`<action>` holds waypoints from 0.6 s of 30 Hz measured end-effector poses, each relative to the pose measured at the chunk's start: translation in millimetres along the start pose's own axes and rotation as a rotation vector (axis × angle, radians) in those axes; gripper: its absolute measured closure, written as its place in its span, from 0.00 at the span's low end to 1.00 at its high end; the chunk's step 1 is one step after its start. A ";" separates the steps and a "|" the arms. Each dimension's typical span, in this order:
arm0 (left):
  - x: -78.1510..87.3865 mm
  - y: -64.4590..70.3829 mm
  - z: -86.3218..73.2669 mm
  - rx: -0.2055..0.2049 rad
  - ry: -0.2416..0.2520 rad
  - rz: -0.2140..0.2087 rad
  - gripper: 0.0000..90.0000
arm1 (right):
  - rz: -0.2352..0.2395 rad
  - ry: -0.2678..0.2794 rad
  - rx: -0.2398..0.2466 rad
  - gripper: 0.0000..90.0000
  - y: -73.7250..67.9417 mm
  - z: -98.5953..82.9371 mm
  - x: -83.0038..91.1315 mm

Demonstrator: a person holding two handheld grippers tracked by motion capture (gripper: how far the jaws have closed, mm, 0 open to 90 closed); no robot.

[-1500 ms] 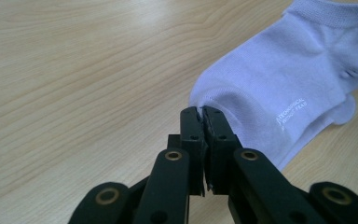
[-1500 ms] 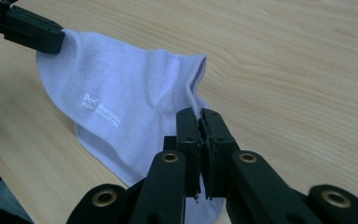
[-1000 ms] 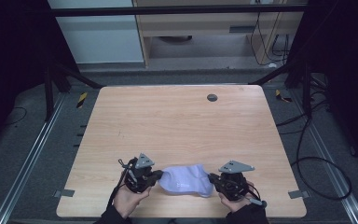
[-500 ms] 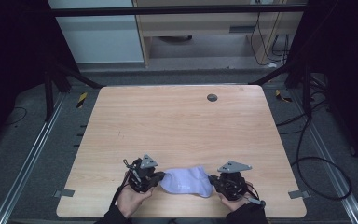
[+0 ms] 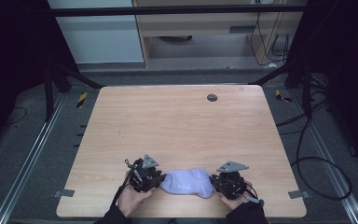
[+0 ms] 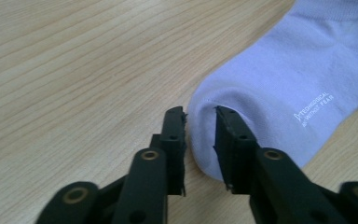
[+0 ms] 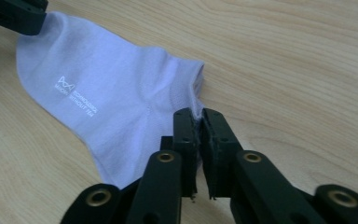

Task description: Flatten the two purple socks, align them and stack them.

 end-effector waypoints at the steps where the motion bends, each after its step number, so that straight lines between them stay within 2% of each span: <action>1: 2.5 -1.0 0.7 0.001 0.008 0.004 0.77 | -0.002 0.004 0.000 0.89 0.1 0.0 0.6; 3: 8.7 -2.5 3.0 0.007 0.034 0.009 0.73 | -0.019 0.023 0.009 0.83 1.1 0.5 2.7; 6: 15.8 -0.6 9.1 0.011 0.079 0.006 0.72 | -0.019 0.059 0.017 0.81 1.7 3.0 5.6; 10: 14.3 10.7 16.1 -0.010 0.113 -0.005 0.77 | 0.019 0.111 0.036 0.84 -0.7 8.7 4.1; 13: 3.4 20.6 18.3 -0.036 0.097 -0.009 0.81 | 0.078 0.119 0.044 0.90 -5.0 13.8 -4.8; 15: -8.3 29.2 16.5 -0.056 0.061 -0.021 0.83 | 0.100 0.099 0.050 0.94 -7.4 14.9 -11.8; 16: -8.3 29.2 16.5 -0.056 0.061 -0.021 0.85 | 0.100 0.099 0.050 0.94 -7.4 14.9 -11.8; 18: -13.5 32.8 12.8 -0.067 0.045 -0.027 0.85 | 0.102 0.044 0.070 0.97 -8.9 11.9 -23.3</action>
Point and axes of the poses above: each handheld gripper's, and its own axes: x roughly backward along the jaws, z roughly out of its top, y roughly to its right, the point moved 2 cm from there along -x, roughly forward along the jaws, and after that the axes turned 8 degrees about z, right-handed, at the moved point
